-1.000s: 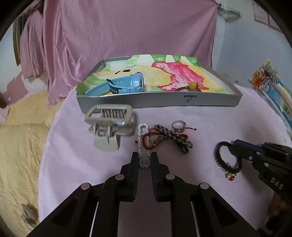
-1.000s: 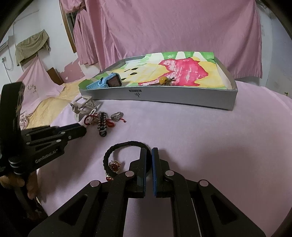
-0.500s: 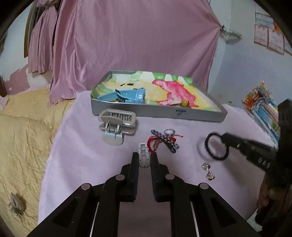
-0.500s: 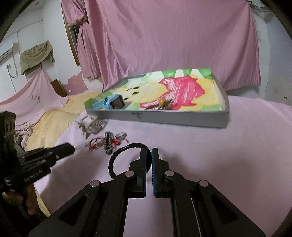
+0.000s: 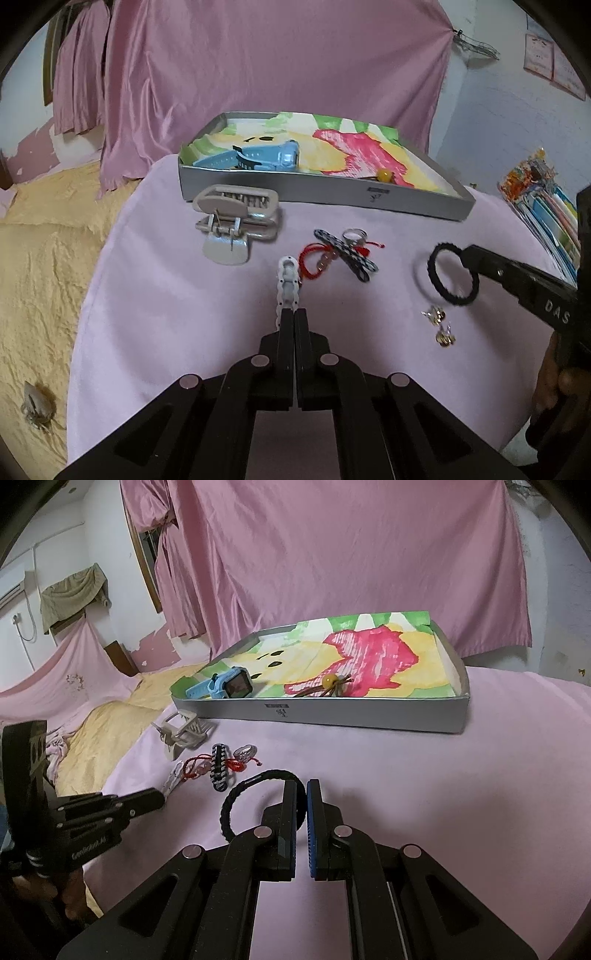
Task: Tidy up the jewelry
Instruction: 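Grasp and lift the white plastic link strip with the left tool while the right holds the hair tie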
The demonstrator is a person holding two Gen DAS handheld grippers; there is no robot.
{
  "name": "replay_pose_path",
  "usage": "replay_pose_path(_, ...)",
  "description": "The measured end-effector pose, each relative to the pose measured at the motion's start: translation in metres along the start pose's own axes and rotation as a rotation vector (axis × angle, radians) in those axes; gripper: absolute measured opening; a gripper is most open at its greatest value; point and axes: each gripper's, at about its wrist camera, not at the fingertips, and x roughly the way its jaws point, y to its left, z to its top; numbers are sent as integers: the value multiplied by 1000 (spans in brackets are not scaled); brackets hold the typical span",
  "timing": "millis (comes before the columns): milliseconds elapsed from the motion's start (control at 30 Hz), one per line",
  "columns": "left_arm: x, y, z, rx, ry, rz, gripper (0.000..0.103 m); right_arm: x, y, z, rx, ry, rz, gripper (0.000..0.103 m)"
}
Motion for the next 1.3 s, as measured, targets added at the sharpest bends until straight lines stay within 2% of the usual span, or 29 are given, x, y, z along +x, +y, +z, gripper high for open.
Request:
replay_pose_path(167, 4, -3, 5, 27, -8, 29, 3, 2, -3, -1, 10, 6, 1, 5)
replay_pose_path(233, 5, -4, 8, 34, -12, 27, 10, 3, -3, -1, 11, 9, 3, 5)
replay_pose_path(300, 6, -5, 9, 35, -17, 20, 25, 4, -4, -1, 14, 12, 5, 5)
replay_pose_path(367, 7, -4, 11, 33, -22, 25, 29, 6, -5, -2, 17, 15, 6, 5)
replay_pose_path(1033, 8, 14, 23, -29, -69, 80, 29, 20, -8, -1, 44, 67, 28, 5)
replay_pose_path(1300, 21, 24, 28, -29, -1, 130, 29, 23, -3, 0, 31, 83, 28, 5)
